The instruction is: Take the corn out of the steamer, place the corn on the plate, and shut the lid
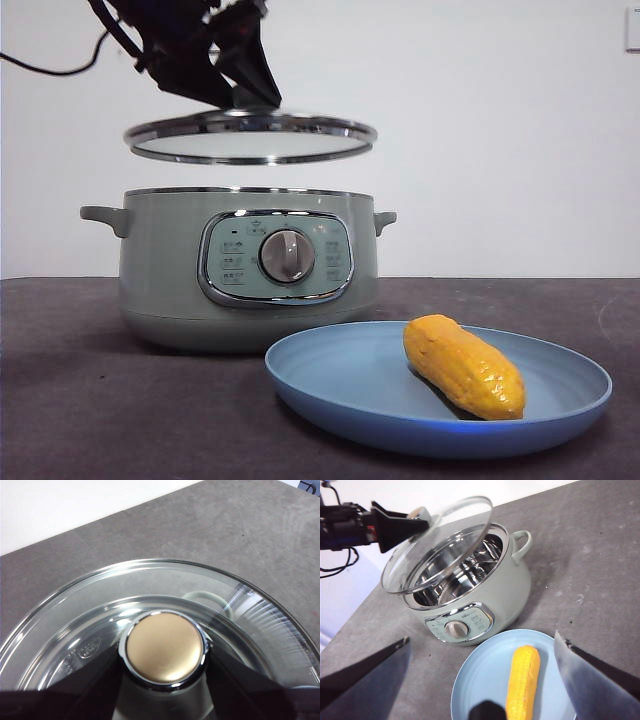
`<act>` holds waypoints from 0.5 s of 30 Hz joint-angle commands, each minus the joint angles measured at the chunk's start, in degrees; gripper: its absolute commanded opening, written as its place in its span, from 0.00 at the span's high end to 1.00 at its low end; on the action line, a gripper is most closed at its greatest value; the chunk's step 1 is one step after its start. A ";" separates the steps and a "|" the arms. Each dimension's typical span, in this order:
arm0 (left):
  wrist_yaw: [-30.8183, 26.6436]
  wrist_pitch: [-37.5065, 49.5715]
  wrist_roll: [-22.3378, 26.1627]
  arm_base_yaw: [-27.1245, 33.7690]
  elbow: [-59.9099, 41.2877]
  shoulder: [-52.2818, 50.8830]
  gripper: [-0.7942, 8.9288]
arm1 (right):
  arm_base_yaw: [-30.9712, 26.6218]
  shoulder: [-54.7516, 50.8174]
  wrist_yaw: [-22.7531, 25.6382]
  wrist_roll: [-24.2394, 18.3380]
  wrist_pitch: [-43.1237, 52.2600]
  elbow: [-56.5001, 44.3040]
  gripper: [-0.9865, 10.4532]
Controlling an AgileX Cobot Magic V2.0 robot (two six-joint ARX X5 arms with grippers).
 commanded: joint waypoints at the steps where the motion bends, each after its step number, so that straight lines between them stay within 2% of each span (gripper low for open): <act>1: 0.55 3.34 0.70 -0.15 0.42 1.27 0.93 | 0.07 0.00 0.33 -0.57 0.28 0.09 0.50; 11: 0.22 2.99 0.76 -0.09 0.42 4.63 0.93 | 0.07 0.00 1.46 -0.79 0.31 0.09 0.50; 15: -1.27 1.66 2.34 0.07 0.42 4.83 0.93 | 0.07 0.00 1.44 -0.96 0.28 0.09 0.50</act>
